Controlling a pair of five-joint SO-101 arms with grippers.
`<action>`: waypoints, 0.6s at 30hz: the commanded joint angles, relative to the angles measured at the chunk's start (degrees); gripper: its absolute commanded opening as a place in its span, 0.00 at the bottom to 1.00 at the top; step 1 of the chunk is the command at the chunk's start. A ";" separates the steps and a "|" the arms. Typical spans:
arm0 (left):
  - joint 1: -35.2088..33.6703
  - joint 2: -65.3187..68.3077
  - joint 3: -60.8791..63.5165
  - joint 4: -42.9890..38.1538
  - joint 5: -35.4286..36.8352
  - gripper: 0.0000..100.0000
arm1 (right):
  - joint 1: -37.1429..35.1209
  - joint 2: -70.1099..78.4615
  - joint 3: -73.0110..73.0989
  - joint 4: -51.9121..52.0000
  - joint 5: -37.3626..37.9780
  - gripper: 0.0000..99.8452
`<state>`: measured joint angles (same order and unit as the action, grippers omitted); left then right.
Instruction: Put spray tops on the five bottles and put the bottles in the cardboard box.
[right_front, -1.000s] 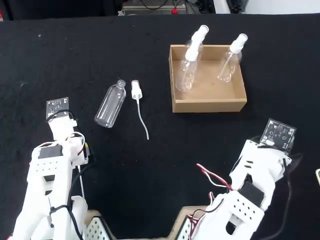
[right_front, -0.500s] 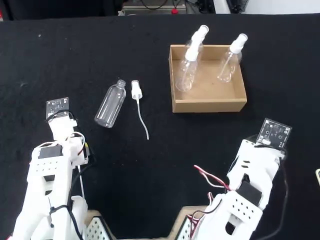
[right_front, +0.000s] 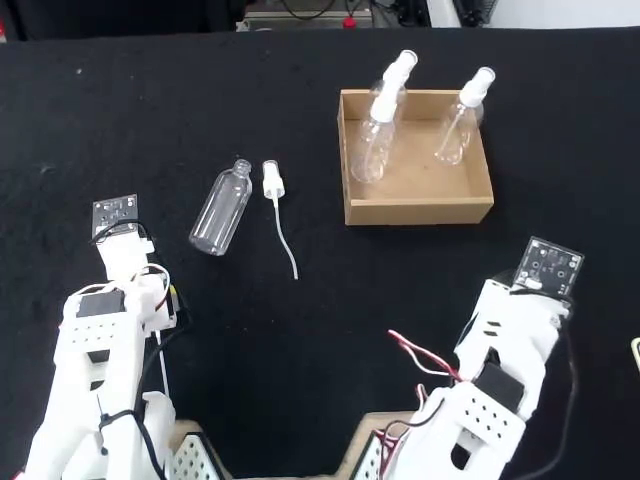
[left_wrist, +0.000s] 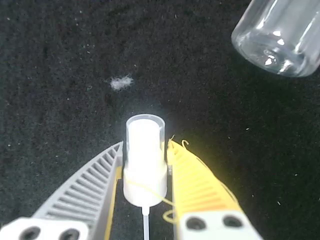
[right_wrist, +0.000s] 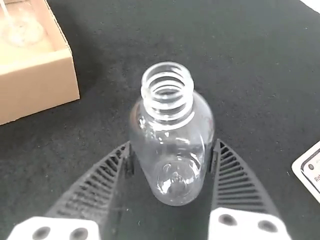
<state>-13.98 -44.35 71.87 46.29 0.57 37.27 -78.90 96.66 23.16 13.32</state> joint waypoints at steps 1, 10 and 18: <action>-0.57 -1.49 -0.48 -1.05 0.18 0.08 | 3.16 -0.13 -3.56 2.64 -0.62 0.21; -0.48 -1.49 -0.57 -1.05 0.18 0.08 | 3.52 -0.13 -11.12 16.18 -2.99 0.21; -0.48 -1.49 -0.57 -1.05 0.18 0.08 | 5.71 -0.13 -9.19 15.38 -4.48 0.22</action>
<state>-13.98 -44.35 71.87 46.29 0.57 41.41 -78.90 88.57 39.16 9.27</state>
